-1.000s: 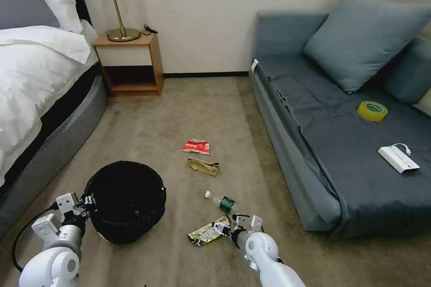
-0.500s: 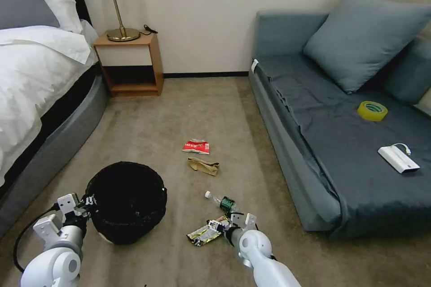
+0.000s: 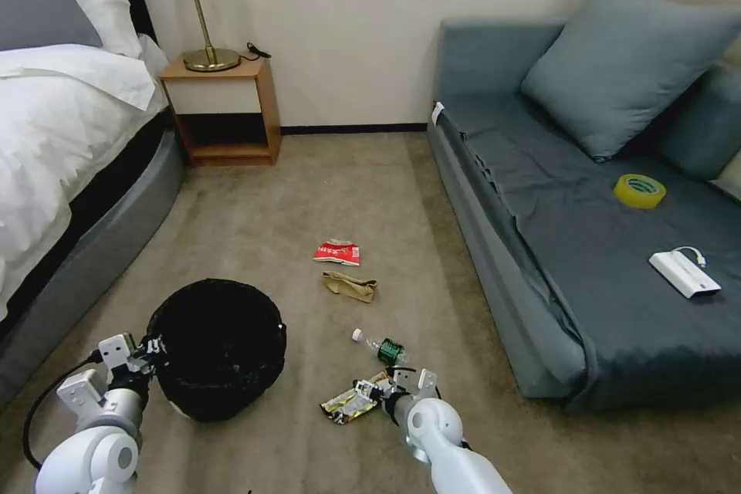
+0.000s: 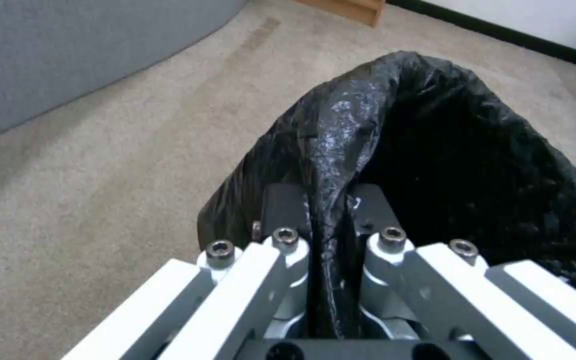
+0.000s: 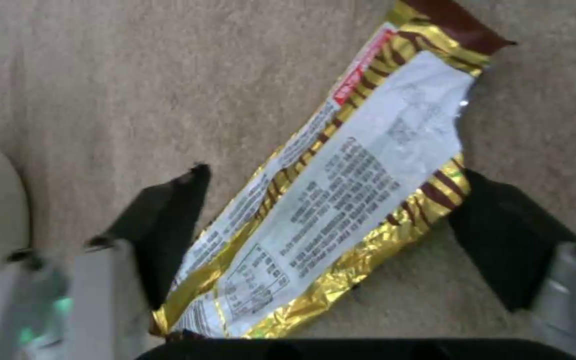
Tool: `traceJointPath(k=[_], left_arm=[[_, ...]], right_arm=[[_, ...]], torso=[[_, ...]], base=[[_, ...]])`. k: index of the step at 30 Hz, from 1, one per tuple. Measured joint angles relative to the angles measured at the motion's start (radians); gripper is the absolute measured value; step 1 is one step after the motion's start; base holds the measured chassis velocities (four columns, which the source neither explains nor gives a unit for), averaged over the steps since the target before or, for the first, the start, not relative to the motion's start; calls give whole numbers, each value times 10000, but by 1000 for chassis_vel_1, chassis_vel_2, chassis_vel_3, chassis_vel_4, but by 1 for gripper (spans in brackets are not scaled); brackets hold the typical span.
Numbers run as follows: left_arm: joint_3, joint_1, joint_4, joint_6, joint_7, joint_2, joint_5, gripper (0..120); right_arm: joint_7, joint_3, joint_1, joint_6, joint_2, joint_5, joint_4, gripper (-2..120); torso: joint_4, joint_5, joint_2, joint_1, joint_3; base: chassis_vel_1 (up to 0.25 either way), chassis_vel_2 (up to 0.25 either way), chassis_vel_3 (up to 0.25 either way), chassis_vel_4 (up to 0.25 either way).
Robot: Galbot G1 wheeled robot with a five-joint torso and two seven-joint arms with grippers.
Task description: Pick up the trash bin, then pick up the garbage on the floor and place it into the trash bin.
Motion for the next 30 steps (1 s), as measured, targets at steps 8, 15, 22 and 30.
traceJointPath(k=[8, 15, 22, 30], left_arm=[[-13, 13, 36, -27, 29, -37, 7, 5], [5, 17, 53, -41, 34, -35, 51, 5], [7, 25, 62, -41, 40, 14, 46, 5], [54, 13, 45, -39, 40, 10, 51, 5]], right_arm=[[-61, -16, 10, 61, 5, -116, -117, 51], [-104, -22, 5, 177, -19, -212, -234, 23], [-175, -60, -1, 166, -15, -207, -245, 0], [-216, -59, -10, 227, -8, -223, -144, 0]], torso=[[2, 5, 0, 0, 0], [3, 5, -1, 0, 0], [7, 9, -3, 0, 1], [6, 7, -3, 0, 1]], base=[[0, 0, 0, 0], [0, 0, 0, 0], [0, 0, 0, 0], [0, 0, 0, 0]])
